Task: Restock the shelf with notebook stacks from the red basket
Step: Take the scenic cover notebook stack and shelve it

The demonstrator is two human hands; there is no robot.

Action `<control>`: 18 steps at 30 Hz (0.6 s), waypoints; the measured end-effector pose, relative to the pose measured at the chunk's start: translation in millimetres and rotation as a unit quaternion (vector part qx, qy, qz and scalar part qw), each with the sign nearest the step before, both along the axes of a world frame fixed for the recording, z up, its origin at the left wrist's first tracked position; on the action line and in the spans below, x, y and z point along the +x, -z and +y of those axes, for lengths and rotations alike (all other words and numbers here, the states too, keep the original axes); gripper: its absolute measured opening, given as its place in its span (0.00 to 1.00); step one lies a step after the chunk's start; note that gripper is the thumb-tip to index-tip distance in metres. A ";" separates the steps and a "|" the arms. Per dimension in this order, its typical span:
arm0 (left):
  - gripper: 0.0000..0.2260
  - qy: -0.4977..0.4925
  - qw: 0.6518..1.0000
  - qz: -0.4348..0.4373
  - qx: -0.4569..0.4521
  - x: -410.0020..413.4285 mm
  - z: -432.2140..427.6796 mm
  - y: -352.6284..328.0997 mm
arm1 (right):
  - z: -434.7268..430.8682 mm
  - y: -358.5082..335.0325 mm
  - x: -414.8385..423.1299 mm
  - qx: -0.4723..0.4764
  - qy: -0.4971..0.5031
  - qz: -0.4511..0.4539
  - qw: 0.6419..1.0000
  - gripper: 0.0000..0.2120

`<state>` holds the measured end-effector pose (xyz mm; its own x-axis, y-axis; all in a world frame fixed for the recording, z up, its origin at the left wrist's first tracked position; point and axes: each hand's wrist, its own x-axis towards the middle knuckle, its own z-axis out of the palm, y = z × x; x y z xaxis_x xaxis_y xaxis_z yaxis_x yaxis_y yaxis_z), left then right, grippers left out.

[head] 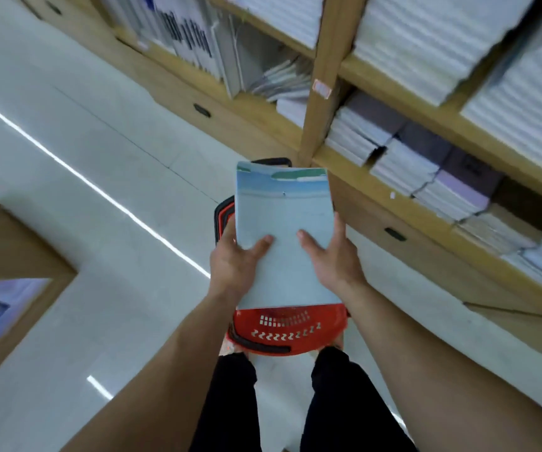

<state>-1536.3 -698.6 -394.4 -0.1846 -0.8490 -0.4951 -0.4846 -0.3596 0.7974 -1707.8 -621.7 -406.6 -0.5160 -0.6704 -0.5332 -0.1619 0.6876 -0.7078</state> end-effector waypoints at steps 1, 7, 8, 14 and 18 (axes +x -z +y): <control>0.26 0.006 1.000 0.013 -0.008 0.9 -1.9 -16.0 | -0.3 -19.2 0.7 -0.007 0.006 0.007 1.000 0.41; 0.23 0.059 0.995 0.064 -0.052 4.6 -7.7 -124.0 | 11.4 -125.8 10.3 -0.073 0.072 0.025 0.994 0.37; 0.23 0.069 0.994 0.074 -0.050 3.7 -8.0 -139.6 | 14.7 -144.3 11.6 -0.079 0.083 0.025 0.993 0.35; 0.23 0.147 0.982 0.079 -0.083 -21.2 -3.3 -215.1 | 45.4 -225.9 4.0 -0.078 0.147 0.052 0.985 0.32; 0.19 0.184 0.976 0.094 -0.074 -60.8 15.4 -234.1 | 82.2 -254.8 -25.8 -0.079 0.177 0.082 0.978 0.31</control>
